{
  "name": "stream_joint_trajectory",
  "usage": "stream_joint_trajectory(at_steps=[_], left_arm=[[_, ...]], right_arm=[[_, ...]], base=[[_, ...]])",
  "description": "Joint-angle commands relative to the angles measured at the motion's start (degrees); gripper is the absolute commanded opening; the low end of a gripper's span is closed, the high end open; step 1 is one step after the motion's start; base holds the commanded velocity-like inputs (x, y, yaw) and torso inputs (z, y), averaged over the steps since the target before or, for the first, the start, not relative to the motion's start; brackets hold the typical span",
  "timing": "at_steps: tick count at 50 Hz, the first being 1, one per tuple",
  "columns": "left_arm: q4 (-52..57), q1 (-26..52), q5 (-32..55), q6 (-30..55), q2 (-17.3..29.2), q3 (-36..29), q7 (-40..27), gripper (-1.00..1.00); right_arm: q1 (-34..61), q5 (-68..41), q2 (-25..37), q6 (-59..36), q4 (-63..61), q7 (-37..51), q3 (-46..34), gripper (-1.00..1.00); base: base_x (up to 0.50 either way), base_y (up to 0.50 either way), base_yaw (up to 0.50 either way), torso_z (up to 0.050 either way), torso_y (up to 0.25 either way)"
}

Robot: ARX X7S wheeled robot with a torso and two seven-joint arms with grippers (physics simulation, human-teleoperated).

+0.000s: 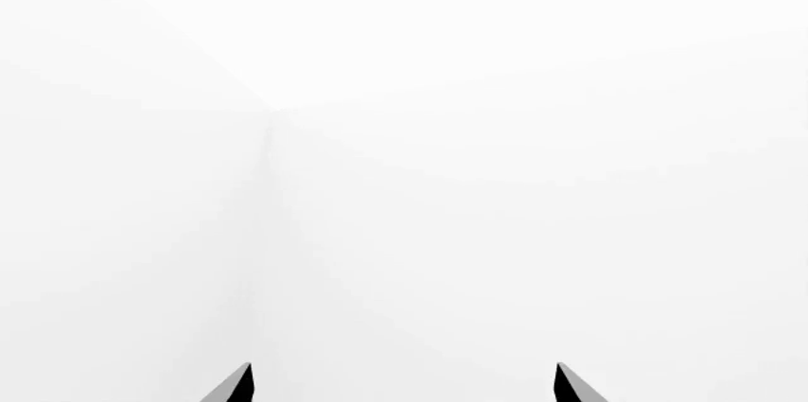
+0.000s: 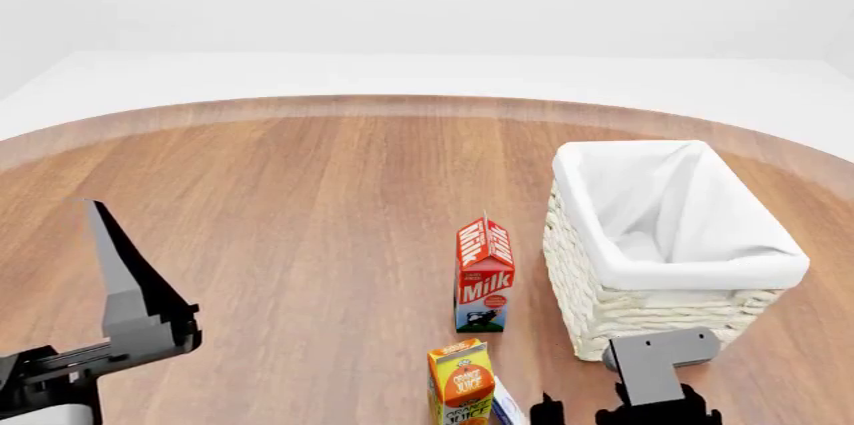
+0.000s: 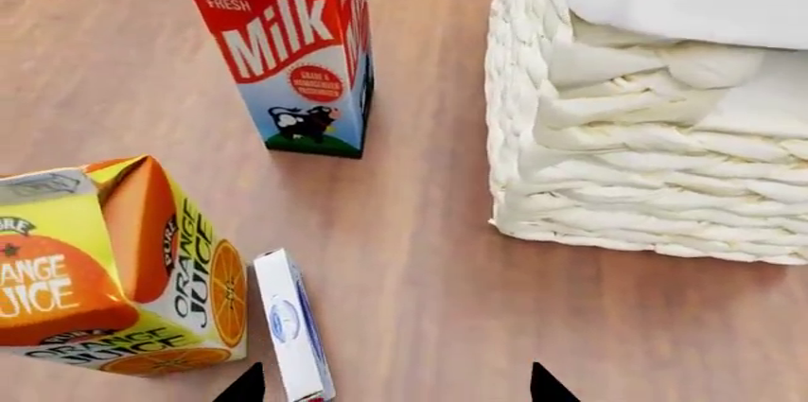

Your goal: Pick up the cream cheese box and the butter, and put them in the basket.

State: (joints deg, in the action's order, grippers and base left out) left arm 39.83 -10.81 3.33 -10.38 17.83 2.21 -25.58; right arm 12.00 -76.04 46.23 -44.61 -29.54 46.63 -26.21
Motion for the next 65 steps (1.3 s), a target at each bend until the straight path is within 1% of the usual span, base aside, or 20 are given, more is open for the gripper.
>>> stream_joint_trajectory(at_steps=[1,25,37,48,58,59,65], left_arm=[[-0.15,0.04,0.12,-0.03,0.16,-0.27,-0.17,1.00],[-0.86,0.10,0.01,-0.51,0.52,-0.85,-0.54,1.00],[-1.15,0.26,0.18,-0.50,0.68,-1.10,-0.73,1.00],[-1.18,0.29,0.24,-0.48,0.85,-1.33,-0.91,1.00],[-1.28,0.27,0.18,-0.53,0.97,-1.57,-1.08,1.00],[-1.28,0.27,0.18,-0.54,0.99,-1.59,-1.10,1.00],[-1.34,0.24,0.16,-0.61,1.08,-1.72,-1.19,1.00]], right_arm=[[0.86,1.31,-0.67,-1.34,0.02,-0.94,-2.00,1.00],[2.74,4.32,-1.46,-1.66,2.38,-3.40,-3.70,1.00],[4.00,7.06,-3.41,-3.40,5.87,-5.07,-7.02,1.00],[3.92,8.82,-3.93,-4.48,6.81,-6.02,-9.38,1.00],[5.69,11.55,-4.25,-4.81,7.52,-7.74,-11.06,1.00],[6.48,13.19,-4.17,-5.43,7.18,-7.94,-12.23,1.00],[7.03,12.76,-4.80,-5.94,7.61,-7.94,-12.44,1.00]], base=[[0.00,0.00,0.00,0.000,0.000],[0.00,0.00,0.00,0.000,0.000],[0.00,0.00,0.00,0.000,0.000],[0.00,0.00,0.00,0.000,0.000],[0.00,0.00,0.00,0.000,0.000],[0.00,0.00,0.00,0.000,0.000],[0.00,0.00,0.00,0.000,0.000]])
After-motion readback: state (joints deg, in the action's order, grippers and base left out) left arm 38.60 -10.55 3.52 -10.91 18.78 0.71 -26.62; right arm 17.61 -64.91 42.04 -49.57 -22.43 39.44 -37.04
